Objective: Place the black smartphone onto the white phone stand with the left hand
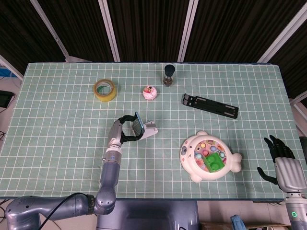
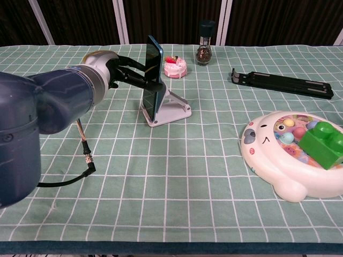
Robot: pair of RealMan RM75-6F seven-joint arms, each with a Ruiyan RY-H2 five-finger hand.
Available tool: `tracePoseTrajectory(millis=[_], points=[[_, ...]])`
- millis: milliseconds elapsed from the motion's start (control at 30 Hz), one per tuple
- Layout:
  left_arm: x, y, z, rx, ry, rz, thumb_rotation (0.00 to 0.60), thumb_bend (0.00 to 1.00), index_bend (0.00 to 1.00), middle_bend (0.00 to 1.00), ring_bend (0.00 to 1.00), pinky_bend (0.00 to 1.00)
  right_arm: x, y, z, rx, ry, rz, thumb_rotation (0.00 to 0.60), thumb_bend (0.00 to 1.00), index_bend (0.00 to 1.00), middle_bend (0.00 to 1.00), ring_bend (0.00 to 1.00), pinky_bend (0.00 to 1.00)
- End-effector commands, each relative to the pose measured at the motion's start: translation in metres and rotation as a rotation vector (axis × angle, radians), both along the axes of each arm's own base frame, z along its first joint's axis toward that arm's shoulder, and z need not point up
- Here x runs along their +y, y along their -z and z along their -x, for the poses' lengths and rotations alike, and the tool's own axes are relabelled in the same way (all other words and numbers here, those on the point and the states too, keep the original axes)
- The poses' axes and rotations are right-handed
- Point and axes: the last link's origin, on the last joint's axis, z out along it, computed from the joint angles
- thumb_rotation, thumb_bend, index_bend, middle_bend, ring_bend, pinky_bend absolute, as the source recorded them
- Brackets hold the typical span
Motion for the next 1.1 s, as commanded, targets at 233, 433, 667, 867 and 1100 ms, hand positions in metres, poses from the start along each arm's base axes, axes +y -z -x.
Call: tracePoseTrajectory(millis=[233, 433, 667, 867, 1100], points=[[0.0012, 0.0026, 0.0015, 0.000, 0.004, 0.014, 0.600, 0.30, 0.49, 0.57, 0.08, 0.00, 0.0000, -0.0001, -0.0001, 0.000, 0.000, 0.000, 0.600, 0.36, 0.07, 0.00, 0.00, 0.15], [0.0012, 0.0046, 0.0027, 0.006, 0.004, 0.021, 0.600, 0.30, 0.49, 0.57, 0.08, 0.00, -0.0002, 0.0001, 0.0000, -0.001, 0.000, 0.000, 0.600, 0.36, 0.07, 0.00, 0.00, 0.15], [0.0021, 0.0041, 0.0025, 0.010, 0.008, 0.017, 0.600, 0.30, 0.48, 0.55, 0.08, 0.00, -0.0001, 0.0000, -0.0001, -0.001, 0.000, 0.000, 0.600, 0.36, 0.07, 0.00, 0.00, 0.15], [0.0022, 0.0042, 0.0023, 0.010, 0.013, 0.018, 0.600, 0.30, 0.46, 0.54, 0.08, 0.00, 0.0000, -0.0001, -0.0001, -0.001, 0.000, 0.001, 0.600, 0.36, 0.07, 0.00, 0.00, 0.15], [0.0024, 0.0044, 0.0027, 0.013, 0.015, 0.019, 0.600, 0.30, 0.46, 0.54, 0.08, 0.00, -0.0001, 0.0001, -0.0001, -0.001, 0.001, 0.000, 0.600, 0.36, 0.07, 0.00, 0.00, 0.15]])
